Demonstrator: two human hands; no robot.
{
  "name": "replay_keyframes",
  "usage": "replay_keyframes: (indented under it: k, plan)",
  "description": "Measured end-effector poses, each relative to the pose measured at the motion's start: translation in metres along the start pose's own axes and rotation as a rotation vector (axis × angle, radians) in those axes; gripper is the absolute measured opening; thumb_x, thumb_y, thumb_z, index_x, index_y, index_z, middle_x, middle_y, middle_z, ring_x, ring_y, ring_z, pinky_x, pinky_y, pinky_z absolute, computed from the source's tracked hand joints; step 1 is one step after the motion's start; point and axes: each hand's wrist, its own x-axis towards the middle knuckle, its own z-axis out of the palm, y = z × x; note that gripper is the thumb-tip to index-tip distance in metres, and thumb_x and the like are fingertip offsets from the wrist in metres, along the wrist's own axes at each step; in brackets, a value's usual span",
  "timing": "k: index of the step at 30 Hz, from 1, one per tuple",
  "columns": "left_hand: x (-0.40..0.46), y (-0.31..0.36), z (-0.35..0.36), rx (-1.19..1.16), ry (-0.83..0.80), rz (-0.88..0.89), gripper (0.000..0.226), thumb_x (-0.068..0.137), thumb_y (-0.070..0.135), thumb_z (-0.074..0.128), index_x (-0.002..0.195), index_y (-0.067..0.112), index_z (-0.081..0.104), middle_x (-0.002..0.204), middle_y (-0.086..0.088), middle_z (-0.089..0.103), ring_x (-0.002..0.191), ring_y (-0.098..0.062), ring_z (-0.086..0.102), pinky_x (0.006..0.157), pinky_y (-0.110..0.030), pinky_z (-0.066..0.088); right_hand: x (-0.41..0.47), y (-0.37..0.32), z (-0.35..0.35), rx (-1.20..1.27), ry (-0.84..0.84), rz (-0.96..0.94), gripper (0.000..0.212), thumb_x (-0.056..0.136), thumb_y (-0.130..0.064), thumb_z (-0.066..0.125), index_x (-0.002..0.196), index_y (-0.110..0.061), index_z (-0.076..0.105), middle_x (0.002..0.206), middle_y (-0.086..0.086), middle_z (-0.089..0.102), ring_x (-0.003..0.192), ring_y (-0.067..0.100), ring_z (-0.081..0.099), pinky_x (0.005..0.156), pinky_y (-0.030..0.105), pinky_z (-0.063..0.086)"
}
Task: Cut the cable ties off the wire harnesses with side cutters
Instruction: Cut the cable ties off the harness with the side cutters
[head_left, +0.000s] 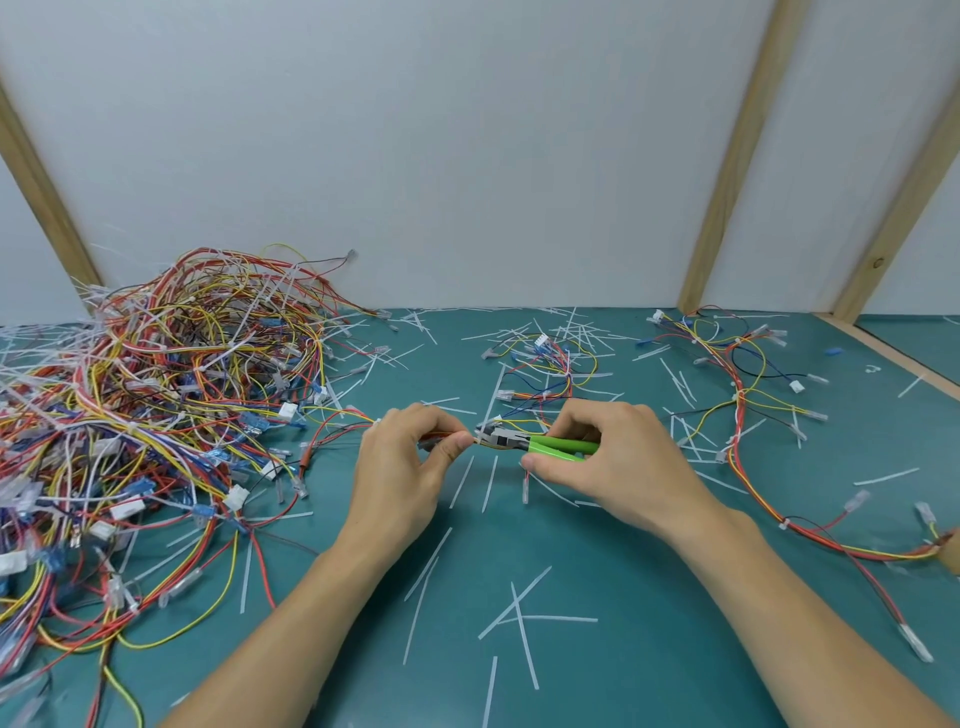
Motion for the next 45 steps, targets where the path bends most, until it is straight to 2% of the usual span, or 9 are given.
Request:
replay_keyframes:
  k: [7,13,15,20,23,34,37,41,45]
  plan:
    - [-0.001,0.000,0.000,0.020,-0.014,0.024,0.021,0.087,0.019,0.077,0.078,0.035,0.066,0.076,0.021,0.062,0.083,-0.001,0.054,0.078,-0.030,0.042,0.003,0.007,-0.002,0.014,-0.044,-0.033,0.037,0.066,-0.064,0.080,0.075,-0.031,0.067,0.074,-0.020,0.070,0.072,0.006,0.064,0.064,0.028,0.051]
    - [-0.002,0.002,-0.001,0.036,-0.027,0.021,0.011,0.087,0.018,0.077,0.080,0.026,0.071,0.077,0.019,0.063,0.083,-0.001,0.055,0.079,-0.029,0.042,0.004,0.011,0.000,0.038,-0.044,-0.042,0.040,0.064,-0.066,0.082,0.076,-0.030,0.068,0.073,-0.017,0.071,0.069,0.007,0.063,0.066,0.029,0.053]
    - [-0.002,0.003,-0.002,0.047,-0.035,0.021,0.008,0.087,0.018,0.077,0.082,0.022,0.073,0.077,0.019,0.063,0.082,0.000,0.054,0.079,-0.026,0.041,0.005,0.010,-0.001,0.023,-0.045,-0.038,0.038,0.066,-0.061,0.086,0.075,-0.028,0.067,0.072,-0.015,0.071,0.068,0.008,0.062,0.069,0.029,0.053]
    - [-0.002,0.005,-0.003,0.052,-0.055,0.003,0.005,0.088,0.020,0.076,0.083,0.020,0.074,0.079,0.019,0.063,0.081,0.001,0.053,0.079,-0.019,0.040,0.005,0.010,0.000,0.022,-0.054,-0.046,0.038,0.068,-0.058,0.087,0.074,-0.027,0.067,0.073,-0.021,0.068,0.068,0.003,0.058,0.063,0.021,0.045]
    - [-0.003,0.006,-0.003,0.054,-0.061,-0.004,0.005,0.088,0.020,0.076,0.083,0.019,0.074,0.079,0.019,0.062,0.081,0.002,0.053,0.077,-0.015,0.038,0.005,0.010,0.001,0.018,-0.050,-0.043,0.037,0.068,-0.058,0.087,0.074,-0.027,0.067,0.072,-0.018,0.069,0.069,0.004,0.059,0.064,0.023,0.046]
    - [-0.002,0.004,-0.003,0.010,-0.077,-0.032,0.008,0.088,0.020,0.076,0.082,0.024,0.072,0.079,0.017,0.064,0.082,-0.003,0.055,0.078,-0.025,0.042,0.006,0.012,0.001,0.051,-0.060,-0.040,0.036,0.068,-0.057,0.088,0.073,-0.028,0.067,0.071,-0.017,0.069,0.065,0.004,0.057,0.061,0.024,0.044]
    - [-0.001,0.004,-0.004,-0.003,-0.085,-0.039,0.010,0.088,0.021,0.076,0.081,0.027,0.072,0.080,0.017,0.065,0.083,-0.011,0.057,0.079,-0.030,0.044,0.006,0.012,0.000,0.059,-0.070,-0.031,0.036,0.068,-0.056,0.088,0.073,-0.028,0.068,0.070,-0.015,0.069,0.063,0.004,0.056,0.060,0.022,0.042]
    - [-0.001,0.004,-0.003,-0.021,-0.084,-0.043,0.009,0.088,0.022,0.076,0.082,0.027,0.072,0.080,0.016,0.065,0.083,-0.012,0.057,0.080,-0.032,0.046,0.007,0.011,0.000,0.078,-0.063,-0.023,0.035,0.068,-0.055,0.090,0.072,-0.028,0.068,0.069,-0.014,0.069,0.060,0.002,0.054,0.057,0.017,0.039]
    - [-0.001,0.005,-0.004,-0.025,-0.083,-0.046,0.008,0.088,0.021,0.077,0.082,0.026,0.073,0.081,0.016,0.066,0.084,-0.015,0.059,0.081,-0.035,0.047,0.007,0.011,0.001,0.081,-0.068,-0.010,0.035,0.068,-0.055,0.089,0.072,-0.027,0.068,0.067,-0.013,0.068,0.059,0.004,0.054,0.058,0.022,0.041]
